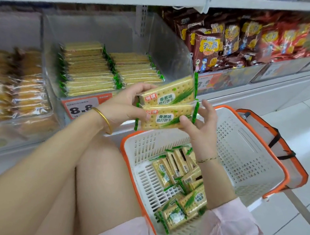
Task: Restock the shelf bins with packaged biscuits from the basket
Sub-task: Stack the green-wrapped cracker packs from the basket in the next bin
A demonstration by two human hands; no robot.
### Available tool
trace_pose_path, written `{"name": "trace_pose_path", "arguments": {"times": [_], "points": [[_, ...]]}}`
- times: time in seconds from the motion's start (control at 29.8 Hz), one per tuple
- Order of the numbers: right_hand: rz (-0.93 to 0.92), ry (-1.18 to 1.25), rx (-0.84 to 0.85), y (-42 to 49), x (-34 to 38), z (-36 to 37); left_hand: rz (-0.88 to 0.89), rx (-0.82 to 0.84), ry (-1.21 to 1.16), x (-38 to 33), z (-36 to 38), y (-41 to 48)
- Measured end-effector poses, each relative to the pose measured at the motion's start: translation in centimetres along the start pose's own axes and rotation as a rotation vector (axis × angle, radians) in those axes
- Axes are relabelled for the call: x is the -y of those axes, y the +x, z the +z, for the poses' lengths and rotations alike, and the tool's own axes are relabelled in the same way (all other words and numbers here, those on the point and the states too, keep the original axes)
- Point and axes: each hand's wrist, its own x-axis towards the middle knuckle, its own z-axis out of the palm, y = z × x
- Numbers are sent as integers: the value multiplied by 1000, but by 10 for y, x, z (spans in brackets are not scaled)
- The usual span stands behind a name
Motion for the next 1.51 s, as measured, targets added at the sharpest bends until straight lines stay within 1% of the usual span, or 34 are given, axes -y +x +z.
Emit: {"name": "trace_pose_path", "arguments": {"times": [0.03, 0.13, 0.17, 0.2, 0.23, 0.27, 0.34, 0.4, 0.47, 0.6, 0.74, 0.8, 0.84, 0.9, 0.97, 1.01, 1.07, 1.11, 1.14, 1.21, 1.27, 1.34, 1.41, 1.51], "points": [[-122, -155, -6, 4, 8, 0, 25, -11, 60, -8, -5, 0], [-586, -658, 17, 22, 31, 1, 97, -33, 281, -30, -18, 1], [-692, -781, 33, 29, 41, 3, 124, -42, 335, -37, -22, 1], [-755, -862, 57, 35, 50, 6, 150, -51, 376, -43, -26, 1], [-780, -905, 91, 41, 59, 10, 179, -65, 418, -48, -29, 0], [-775, -916, 135, 46, 67, 15, 204, -81, 452, -53, -32, 0], [-709, -872, 229, 56, 78, 26, 240, -108, 467, -61, -38, 0], [-665, -813, 273, 67, 84, 39, 260, -130, 478, -66, -46, 2], [-663, -762, 265, 80, 86, 51, 273, -172, 501, -68, -55, 7], [-667, -714, 239, 106, 89, 71, 307, -312, 534, -73, -73, 20], [-640, -687, 277, 135, 90, 87, 266, -378, 564, -72, -89, 41], [-649, -737, 258, 148, 87, 95, 183, -476, 590, -65, -96, 56], [-660, -785, 228, 155, 85, 100, 108, -541, 619, -60, -99, 65], [-667, -941, 161, 169, 82, 109, -99, -659, 660, -49, -103, 80], [-680, -1045, 108, 183, 80, 119, -250, -710, 701, -40, -106, 94], [-713, -1068, 99, 190, 77, 122, -289, -695, 763, -36, -106, 101], [-799, -1109, 89, 205, 72, 130, -333, -592, 934, -27, -103, 116], [-783, -1154, 100, 213, 70, 135, -343, -529, 1014, -24, -100, 123], [-726, -1209, 120, 220, 69, 140, -348, -471, 1077, -19, -97, 130], [-615, -1296, 206, 233, 66, 149, -376, -366, 1149, -8, -93, 139], [-604, -1285, 261, 241, 62, 158, -429, -302, 1182, 3, -93, 143], [-585, -1202, 347, 247, 53, 164, -430, -313, 1202, 15, -92, 142], [-513, -1100, 459, 252, 41, 167, -381, -351, 1203, 21, -90, 138], [-385, -965, 527, 258, 30, 172, -344, -387, 1212, 25, -89, 136]]}}
